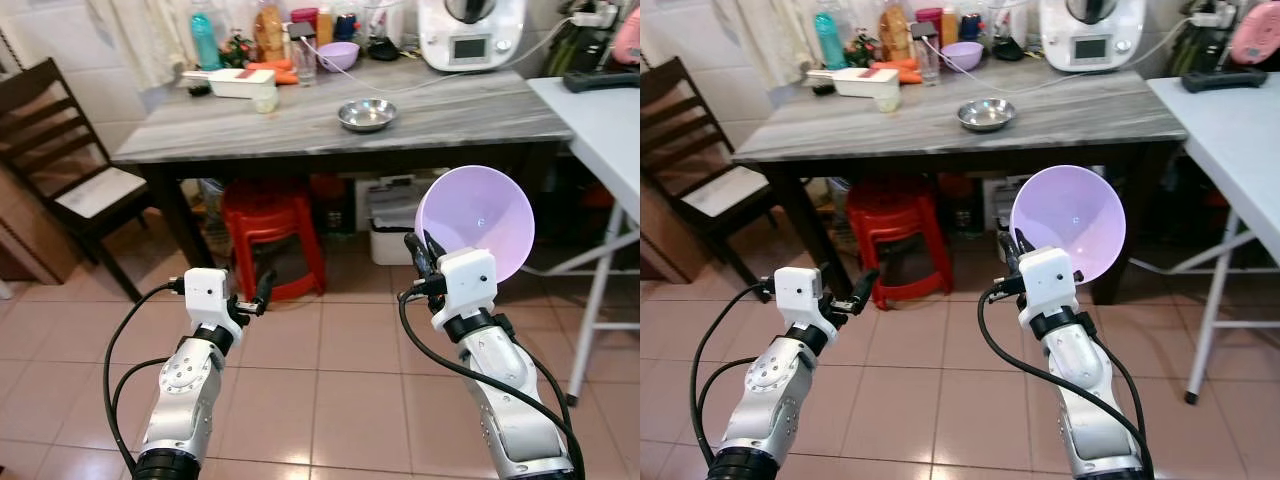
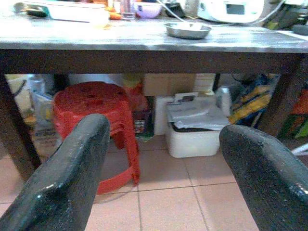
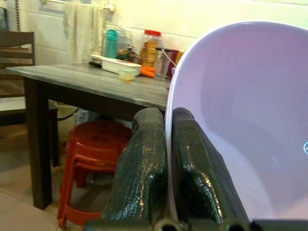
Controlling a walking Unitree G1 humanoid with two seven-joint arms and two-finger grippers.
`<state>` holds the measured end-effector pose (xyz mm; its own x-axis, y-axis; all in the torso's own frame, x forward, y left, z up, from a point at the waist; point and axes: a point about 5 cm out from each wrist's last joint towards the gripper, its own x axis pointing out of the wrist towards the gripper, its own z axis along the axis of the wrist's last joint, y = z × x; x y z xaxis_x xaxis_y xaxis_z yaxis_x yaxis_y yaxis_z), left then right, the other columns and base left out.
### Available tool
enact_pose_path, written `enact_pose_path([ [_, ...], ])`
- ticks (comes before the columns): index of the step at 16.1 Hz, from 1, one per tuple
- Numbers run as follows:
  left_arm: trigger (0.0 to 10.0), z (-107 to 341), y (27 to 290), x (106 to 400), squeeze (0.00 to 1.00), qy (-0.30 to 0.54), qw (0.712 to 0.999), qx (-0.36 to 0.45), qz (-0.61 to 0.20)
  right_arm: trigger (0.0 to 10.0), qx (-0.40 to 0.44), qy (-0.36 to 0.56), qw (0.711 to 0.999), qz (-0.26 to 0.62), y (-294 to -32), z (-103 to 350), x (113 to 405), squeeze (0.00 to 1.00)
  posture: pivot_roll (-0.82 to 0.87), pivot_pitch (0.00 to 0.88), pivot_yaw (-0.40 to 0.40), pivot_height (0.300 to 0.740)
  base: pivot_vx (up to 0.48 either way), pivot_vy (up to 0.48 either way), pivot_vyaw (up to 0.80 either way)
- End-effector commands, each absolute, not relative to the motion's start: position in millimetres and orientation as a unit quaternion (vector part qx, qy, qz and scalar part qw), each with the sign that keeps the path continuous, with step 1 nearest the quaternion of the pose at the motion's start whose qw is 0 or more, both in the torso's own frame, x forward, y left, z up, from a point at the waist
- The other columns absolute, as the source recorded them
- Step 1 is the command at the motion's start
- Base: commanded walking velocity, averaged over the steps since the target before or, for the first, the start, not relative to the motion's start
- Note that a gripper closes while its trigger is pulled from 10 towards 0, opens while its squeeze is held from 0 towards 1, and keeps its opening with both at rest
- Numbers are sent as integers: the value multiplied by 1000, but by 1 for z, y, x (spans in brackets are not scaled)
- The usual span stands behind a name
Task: Setting the table
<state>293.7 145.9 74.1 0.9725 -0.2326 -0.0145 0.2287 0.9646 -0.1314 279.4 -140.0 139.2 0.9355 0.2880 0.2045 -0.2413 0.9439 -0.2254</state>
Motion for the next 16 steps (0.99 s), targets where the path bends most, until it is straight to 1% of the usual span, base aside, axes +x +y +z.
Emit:
enact_pose_path([
  [1, 10000, 78, 149, 295, 0, 8, 991, -53, -119, 10000, -98, -133, 976, 141, -135, 147, 282, 0, -85, 0, 115, 740, 289, 0, 0],
  [5, 10000, 79, 148, 295, 0, 5, 991, -54, -123, 10000, -99, -134, 976, 139, -135, 148, 285, 0, -80, 0, 113, 740, 325, 0, 0],
  [10, 10000, 79, 144, 295, 0, 6, 990, -58, -130, 10000, -97, -136, 976, 138, -133, 149, 285, 0, -89, 0, 118, 740, 371, 0, 461],
  [16, 10000, 79, 141, 298, 0, 7, 988, -61, -139, 10000, -103, -131, 978, 128, -136, 147, 287, 0, -93, 0, 123, 740, 376, 0, 0],
])
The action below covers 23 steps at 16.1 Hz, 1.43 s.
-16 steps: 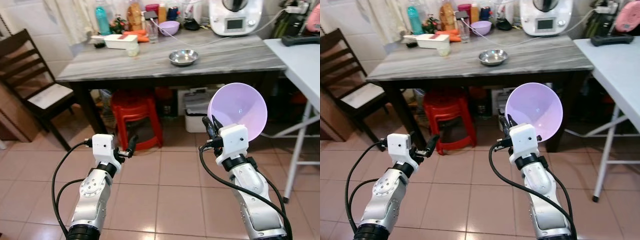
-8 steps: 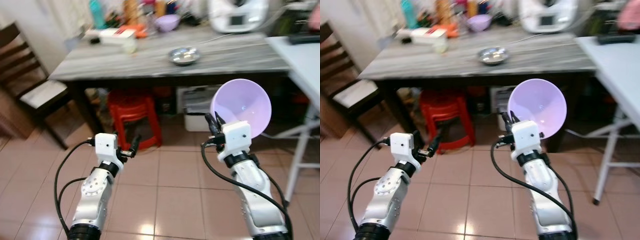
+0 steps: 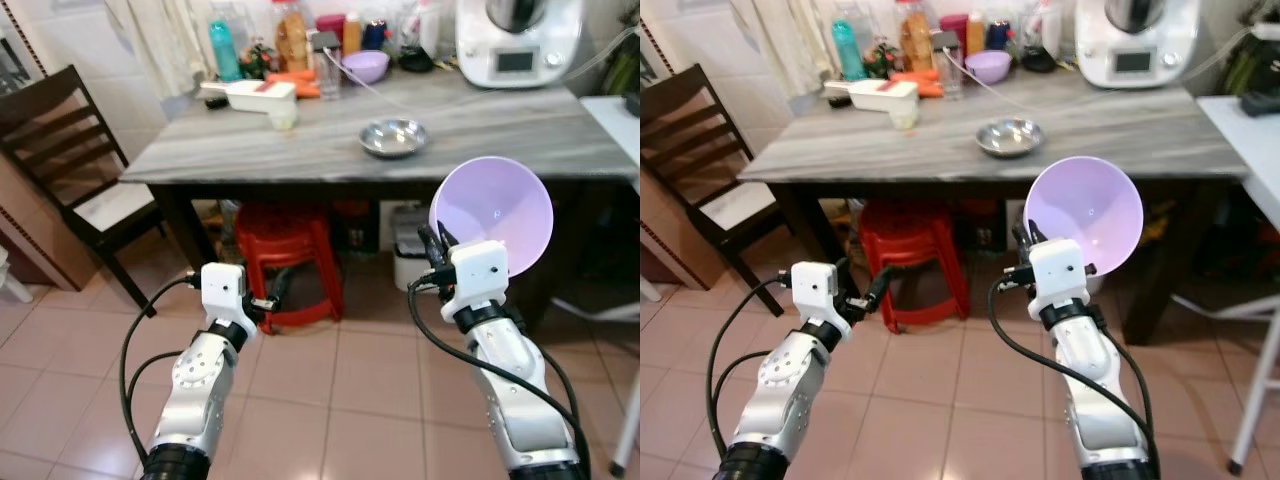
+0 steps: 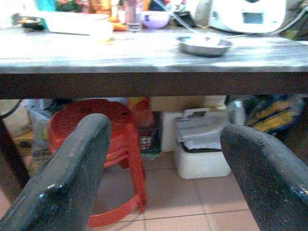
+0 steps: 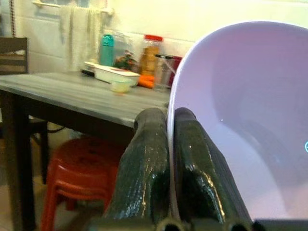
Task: Setting the table
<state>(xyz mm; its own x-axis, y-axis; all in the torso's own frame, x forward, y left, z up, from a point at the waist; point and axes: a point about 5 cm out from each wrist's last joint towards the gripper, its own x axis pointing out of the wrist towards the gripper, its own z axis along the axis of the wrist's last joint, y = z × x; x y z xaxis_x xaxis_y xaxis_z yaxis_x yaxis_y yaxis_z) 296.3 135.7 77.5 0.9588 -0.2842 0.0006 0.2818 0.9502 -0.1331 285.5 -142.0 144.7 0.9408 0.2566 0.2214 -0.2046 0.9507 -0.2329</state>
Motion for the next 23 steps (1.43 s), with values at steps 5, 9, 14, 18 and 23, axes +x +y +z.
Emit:
enact_pose_path([
  [5, 10000, 80, 139, 298, 0, 6, 988, -63, -143, 10000, -96, -126, 980, 122, -136, 147, 290, 0, -90, 0, 125, 740, 390, 0, 0],
  [9, 10000, 81, 136, 298, 0, 4, 987, -67, -147, 10000, -98, -127, 980, 119, -138, 147, 291, 0, -91, 0, 125, 740, 407, 0, 0],
  [14, 10000, 83, 132, 299, 0, -1, 985, -77, -155, 10000, -105, -126, 979, 118, -139, 146, 290, 0, -96, 0, 126, 740, 413, 0, 0],
  [18, 10000, 84, 129, 299, 0, -2, 984, -82, -160, 10000, -111, -125, 979, 118, -140, 146, 290, 0, -99, 0, 125, 740, 422, 0, 0],
  [23, 10000, 91, 149, 283, 0, -23, 987, -73, -139, 10000, -107, -126, 981, 100, -149, 145, 279, 0, -101, 0, 126, 740, 424, 0, 0],
])
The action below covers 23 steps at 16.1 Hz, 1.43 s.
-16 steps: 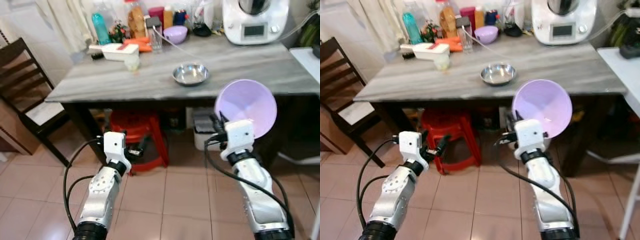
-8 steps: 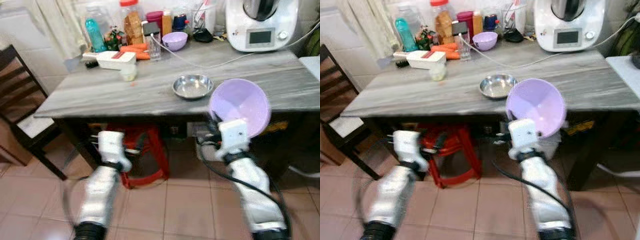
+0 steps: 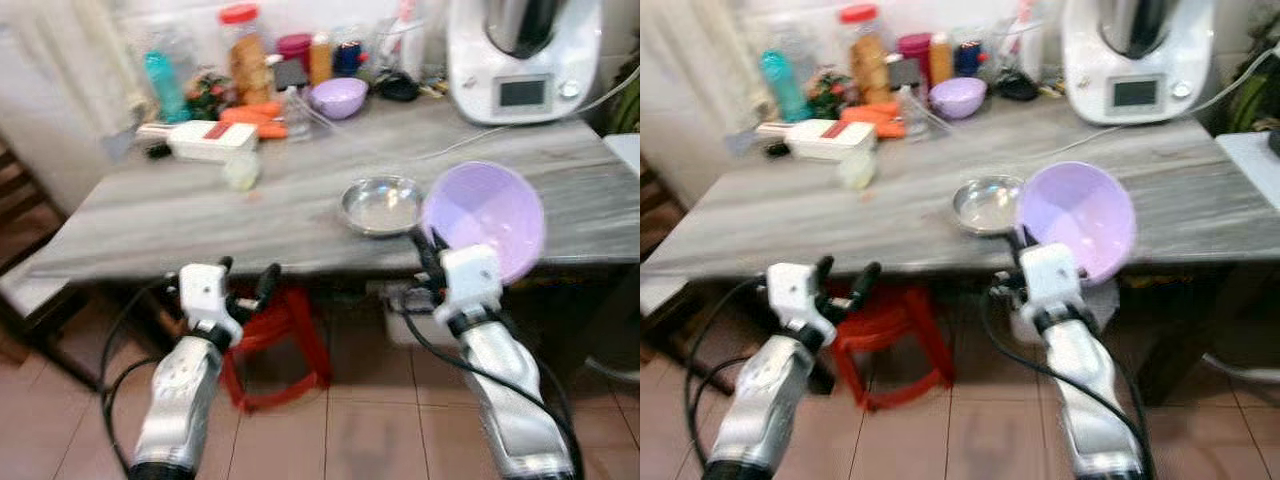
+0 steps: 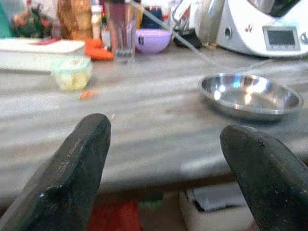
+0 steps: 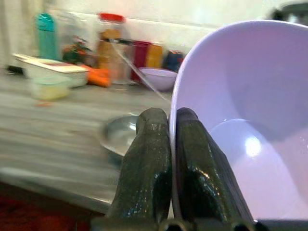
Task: Setting the table
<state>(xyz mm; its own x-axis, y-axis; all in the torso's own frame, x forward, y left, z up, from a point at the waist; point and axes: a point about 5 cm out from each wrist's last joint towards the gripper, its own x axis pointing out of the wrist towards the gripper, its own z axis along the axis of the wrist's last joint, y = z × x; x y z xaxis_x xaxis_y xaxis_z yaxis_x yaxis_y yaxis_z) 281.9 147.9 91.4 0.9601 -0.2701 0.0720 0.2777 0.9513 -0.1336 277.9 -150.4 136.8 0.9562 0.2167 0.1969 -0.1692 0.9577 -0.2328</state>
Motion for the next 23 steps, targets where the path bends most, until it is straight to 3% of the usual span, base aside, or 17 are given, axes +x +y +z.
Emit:
enact_pose_path([
  [1, 10000, 89, 157, 273, 0, -20, 989, -67, -132, 10000, -105, -119, 983, 95, -152, 141, 276, 0, -99, 0, 125, 740, 424, 0, 0],
  [8, 10000, 93, 151, 269, 0, -18, 988, -72, -138, 10000, -119, -127, 978, 116, -148, 149, 284, 0, -96, 0, 111, 740, 422, 0, 67],
  [15, 10000, 96, 149, 265, 0, -24, 986, -86, -138, 10000, -120, -135, 974, 139, -144, 152, 285, 0, -91, 15, 98, 740, 0, 0, 484],
  [19, 10000, 97, 149, 261, 0, -22, 984, -74, -160, 10000, -116, -142, 970, 161, -141, 156, 286, 0, -91, 46, 103, 740, 0, 0, 0],
  [23, 10000, 94, 150, 258, 0, -10, 980, -71, -185, 10000, -164, -126, 943, 262, -117, 150, 301, 0, -84, 56, 108, 740, 0, 0, 0],
])
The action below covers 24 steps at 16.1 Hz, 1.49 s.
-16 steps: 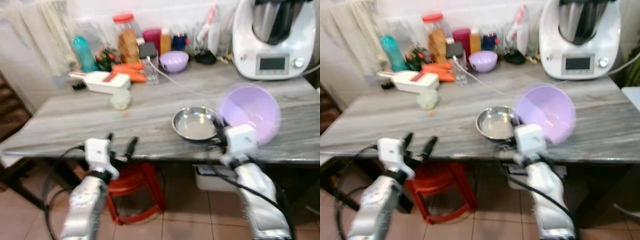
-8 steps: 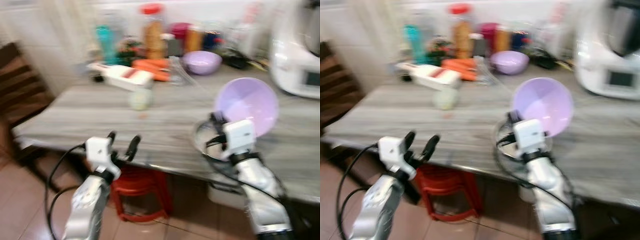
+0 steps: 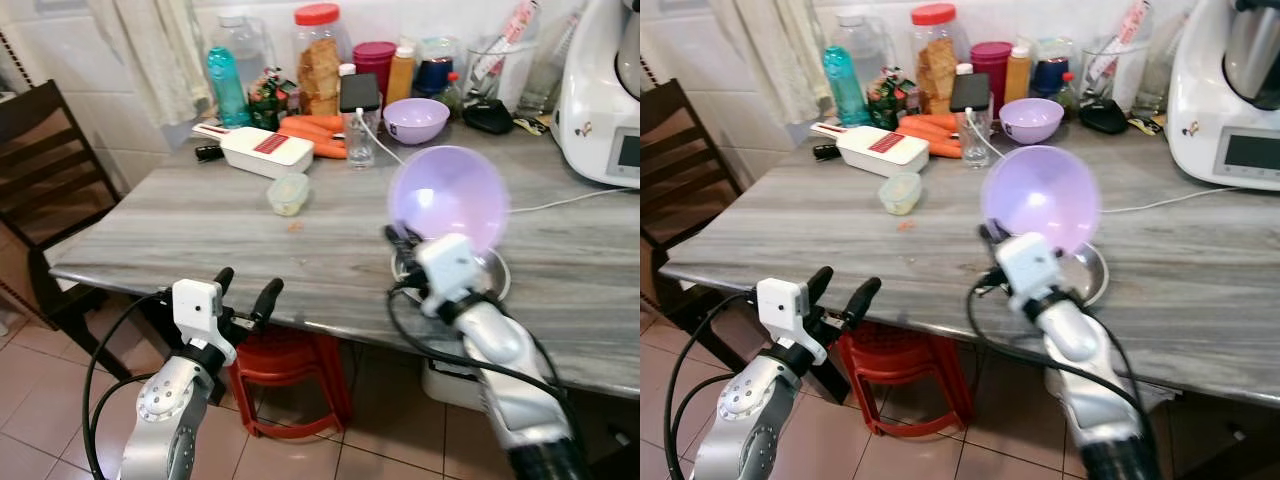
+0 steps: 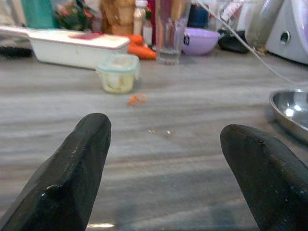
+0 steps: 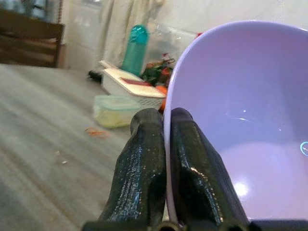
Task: Setting the table
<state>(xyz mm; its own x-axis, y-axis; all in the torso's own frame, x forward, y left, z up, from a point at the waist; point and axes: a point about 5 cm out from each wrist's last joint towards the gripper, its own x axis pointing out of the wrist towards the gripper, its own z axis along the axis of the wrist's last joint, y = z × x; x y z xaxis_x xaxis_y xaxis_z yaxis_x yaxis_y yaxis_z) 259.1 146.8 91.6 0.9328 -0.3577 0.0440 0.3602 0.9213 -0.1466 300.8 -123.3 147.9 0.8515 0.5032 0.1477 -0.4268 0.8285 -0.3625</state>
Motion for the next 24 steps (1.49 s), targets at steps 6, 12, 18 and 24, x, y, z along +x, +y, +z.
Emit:
enact_pose_path([
  [6, 10000, 96, 143, 246, 0, -12, 962, -98, -253, 10000, -165, -91, 927, 324, -99, 147, 334, 0, -53, 52, 94, 740, 0, 0, 0],
  [12, 10000, 97, 145, 243, 0, -11, 962, -96, -256, 10000, -156, -59, 902, 397, -70, 137, 341, 0, -37, 49, 87, 740, 0, 0, 0],
  [18, 10000, 98, 140, 248, 0, -11, 961, -97, -258, 10000, -150, -25, 902, 405, -74, 124, 340, 0, -39, 36, 89, 740, 0, 0, 0],
  [24, 10000, 97, 136, 250, 0, -10, 957, -101, -272, 10000, -178, -5, 905, 386, -82, 117, 342, 886, -38, 26, 92, 740, 0, 0, 0],
])
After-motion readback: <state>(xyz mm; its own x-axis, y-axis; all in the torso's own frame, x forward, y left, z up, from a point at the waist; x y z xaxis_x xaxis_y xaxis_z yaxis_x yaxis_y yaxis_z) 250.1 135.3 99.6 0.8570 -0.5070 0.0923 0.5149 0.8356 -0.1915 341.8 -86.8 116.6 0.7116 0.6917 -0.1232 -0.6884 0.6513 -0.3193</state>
